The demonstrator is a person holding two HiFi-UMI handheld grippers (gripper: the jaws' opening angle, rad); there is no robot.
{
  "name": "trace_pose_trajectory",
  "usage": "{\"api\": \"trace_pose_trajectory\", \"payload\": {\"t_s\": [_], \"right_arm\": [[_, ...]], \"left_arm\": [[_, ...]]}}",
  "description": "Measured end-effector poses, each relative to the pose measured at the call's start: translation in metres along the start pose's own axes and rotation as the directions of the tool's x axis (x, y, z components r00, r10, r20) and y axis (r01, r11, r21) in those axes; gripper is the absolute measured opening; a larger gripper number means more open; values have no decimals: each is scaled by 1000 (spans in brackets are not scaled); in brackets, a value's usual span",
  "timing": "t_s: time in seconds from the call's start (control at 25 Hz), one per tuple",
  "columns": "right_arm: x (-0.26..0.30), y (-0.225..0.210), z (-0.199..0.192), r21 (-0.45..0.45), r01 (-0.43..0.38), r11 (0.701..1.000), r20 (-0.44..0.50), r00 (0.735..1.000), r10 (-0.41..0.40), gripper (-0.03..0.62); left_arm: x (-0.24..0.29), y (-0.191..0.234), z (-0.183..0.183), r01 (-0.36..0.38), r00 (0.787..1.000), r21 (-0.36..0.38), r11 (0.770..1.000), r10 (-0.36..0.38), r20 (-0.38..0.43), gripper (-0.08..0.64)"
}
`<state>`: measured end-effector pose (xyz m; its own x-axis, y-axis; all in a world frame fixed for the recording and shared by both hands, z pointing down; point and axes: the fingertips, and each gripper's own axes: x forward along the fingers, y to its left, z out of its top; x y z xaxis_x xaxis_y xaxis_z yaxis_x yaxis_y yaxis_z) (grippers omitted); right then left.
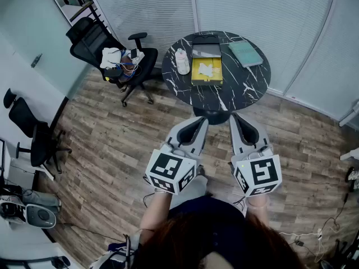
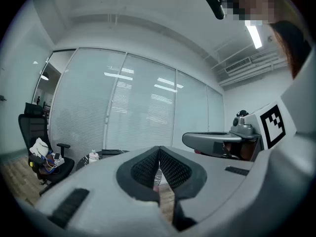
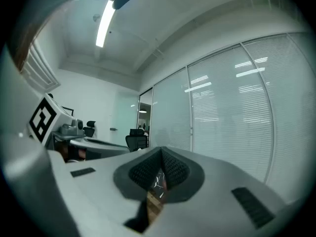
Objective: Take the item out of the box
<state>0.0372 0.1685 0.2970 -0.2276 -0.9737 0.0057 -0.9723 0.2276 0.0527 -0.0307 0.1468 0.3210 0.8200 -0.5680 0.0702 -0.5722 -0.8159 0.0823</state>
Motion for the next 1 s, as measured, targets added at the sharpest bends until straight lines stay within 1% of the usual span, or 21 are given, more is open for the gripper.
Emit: {"api": "trace_pose_trajectory", "payload": {"t_s": [0.12, 0.28, 0.4, 0.52, 0.68, 1.0], "right_arm": [[5, -1, 0, 8, -5, 1000, 4, 1000, 5, 23], [15, -4, -4, -4, 9, 1000, -4, 1000, -9, 23], [26, -7, -8, 15, 12, 1000, -17, 1000, -11, 23], [37, -10, -9, 41, 6, 999, -18, 1000, -5, 23], [50, -12, -6, 52, -3, 999, -1, 1000, 3, 23], [89, -14, -5, 52, -17, 999, -3, 1000, 17, 23]], "left_arm": [[5, 4, 0, 0, 1000, -1, 1000, 0, 0, 26], [12, 12, 0, -2, 1000, -1, 1000, 2, -4, 26], [19, 21, 0, -5, 1000, -6, 1000, 5, -5, 26], [25, 31, 1, -9, 1000, -8, 1000, 8, -7, 26], [31, 44, 1, -10, 1000, -12, 1000, 10, -7, 26], [49, 75, 2, 4, 1000, -19, 1000, -4, -8, 26]]}}
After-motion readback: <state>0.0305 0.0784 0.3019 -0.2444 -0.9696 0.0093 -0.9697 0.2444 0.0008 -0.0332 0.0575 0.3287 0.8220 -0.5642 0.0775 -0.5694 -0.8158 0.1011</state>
